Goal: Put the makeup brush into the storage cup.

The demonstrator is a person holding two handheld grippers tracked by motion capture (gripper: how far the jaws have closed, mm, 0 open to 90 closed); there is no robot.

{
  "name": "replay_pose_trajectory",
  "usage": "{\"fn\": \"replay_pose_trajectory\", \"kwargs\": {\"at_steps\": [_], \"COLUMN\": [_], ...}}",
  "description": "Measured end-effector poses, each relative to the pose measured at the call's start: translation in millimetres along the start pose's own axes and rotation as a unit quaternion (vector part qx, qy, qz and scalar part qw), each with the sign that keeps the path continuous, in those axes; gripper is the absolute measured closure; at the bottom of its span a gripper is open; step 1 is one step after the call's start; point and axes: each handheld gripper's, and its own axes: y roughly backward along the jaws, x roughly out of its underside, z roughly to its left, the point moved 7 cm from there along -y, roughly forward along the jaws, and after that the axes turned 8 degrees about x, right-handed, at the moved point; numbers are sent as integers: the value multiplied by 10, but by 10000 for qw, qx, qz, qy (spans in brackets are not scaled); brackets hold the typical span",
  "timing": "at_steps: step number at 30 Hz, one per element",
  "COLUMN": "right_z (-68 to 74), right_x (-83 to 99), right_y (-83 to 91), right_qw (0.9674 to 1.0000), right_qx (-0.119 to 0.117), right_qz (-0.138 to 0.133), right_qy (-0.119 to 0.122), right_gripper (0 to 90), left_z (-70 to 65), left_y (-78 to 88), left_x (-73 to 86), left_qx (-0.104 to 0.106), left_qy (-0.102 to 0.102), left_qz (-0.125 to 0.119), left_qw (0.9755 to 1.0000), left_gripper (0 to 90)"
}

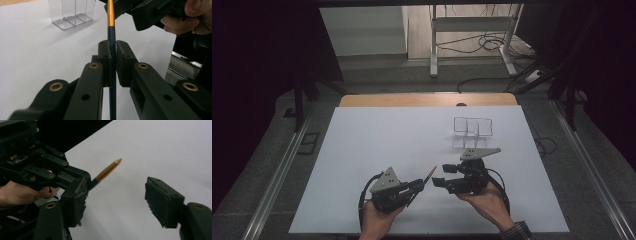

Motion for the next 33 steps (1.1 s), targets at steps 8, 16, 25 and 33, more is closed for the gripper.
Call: {"fn": "replay_pose_trajectory", "kwargs": {"at_steps": [8, 16, 25, 33], "right_z": [17, 44, 103, 136], "right_x": [-41, -64, -94, -85], "right_y": [-52, -112, -131, -128], "right_qw": [9996, 9984, 9966, 9987], "right_qx": [-235, -474, -736, -486], "right_qz": [3, 50, 36, 116], "right_qy": [-179, -306, -361, -62], "right_gripper": [486, 607, 827, 841], "left_z": [-17, -29, -42, -27], "left_y": [-27, -30, -72, -58], "left_x": [4, -1, 24, 24], "left_qx": [-36, -59, -43, -55], "left_qy": [-102, -174, -244, -182], "left_qz": [4, -43, 50, 52], "left_qw": [9999, 9998, 9997, 9998], "left_gripper": [837, 837, 835, 749]}}
